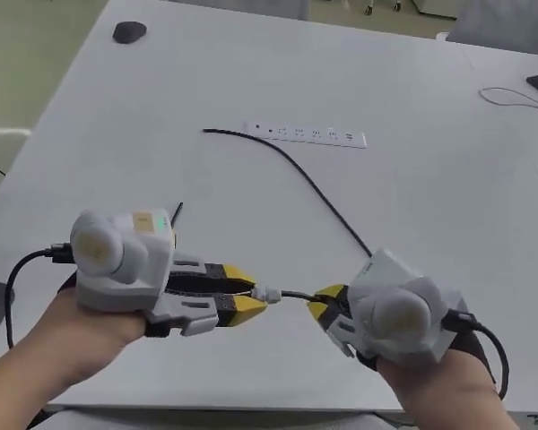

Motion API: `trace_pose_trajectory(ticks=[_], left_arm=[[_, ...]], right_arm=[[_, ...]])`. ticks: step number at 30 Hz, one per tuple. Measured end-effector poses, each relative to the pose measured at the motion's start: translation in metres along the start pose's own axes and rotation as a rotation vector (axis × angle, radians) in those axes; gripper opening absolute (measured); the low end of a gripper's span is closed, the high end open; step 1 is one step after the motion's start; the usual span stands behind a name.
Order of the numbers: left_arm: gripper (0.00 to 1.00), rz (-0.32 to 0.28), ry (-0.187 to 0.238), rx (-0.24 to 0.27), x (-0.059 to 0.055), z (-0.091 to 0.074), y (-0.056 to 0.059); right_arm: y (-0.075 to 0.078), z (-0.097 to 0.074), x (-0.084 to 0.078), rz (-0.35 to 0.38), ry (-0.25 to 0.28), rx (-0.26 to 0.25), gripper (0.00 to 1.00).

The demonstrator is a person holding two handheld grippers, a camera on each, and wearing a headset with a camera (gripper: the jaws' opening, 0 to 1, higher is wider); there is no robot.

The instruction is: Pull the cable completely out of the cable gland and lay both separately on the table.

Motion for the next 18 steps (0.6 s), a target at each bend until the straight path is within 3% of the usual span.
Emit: trace_pose_trajectory(ticks=[5, 11, 18], left_arm=[[0.15, -0.003, 0.005, -0.002, 0.001, 0.000, 0.001], [0.15, 0.001, 0.018, 0.001, 0.004, 0.001, 0.002], [0.15, -0.003, 0.005, 0.003, -0.001, 0.002, 0.000]], right_arm=[[0.014, 0.002, -0.017, 0.072, -0.018, -0.023, 0.00], [0.022, 0.008, -0.043, 0.252, -0.052, -0.040, 0.00], [0.026, 0.016, -0.067, 0.309, -0.076, -0.069, 0.00]])
Point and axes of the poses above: the centre of the closed fingertips' face, and the gripper's own axes: z roughly forward along the fingers, y roughly to its right, x roughly out of its top, the point moved 2 cm from there along -z, roughly backward along the fingers, and after that the axes turned 3 degrees about -z, right-handed, at the moved point
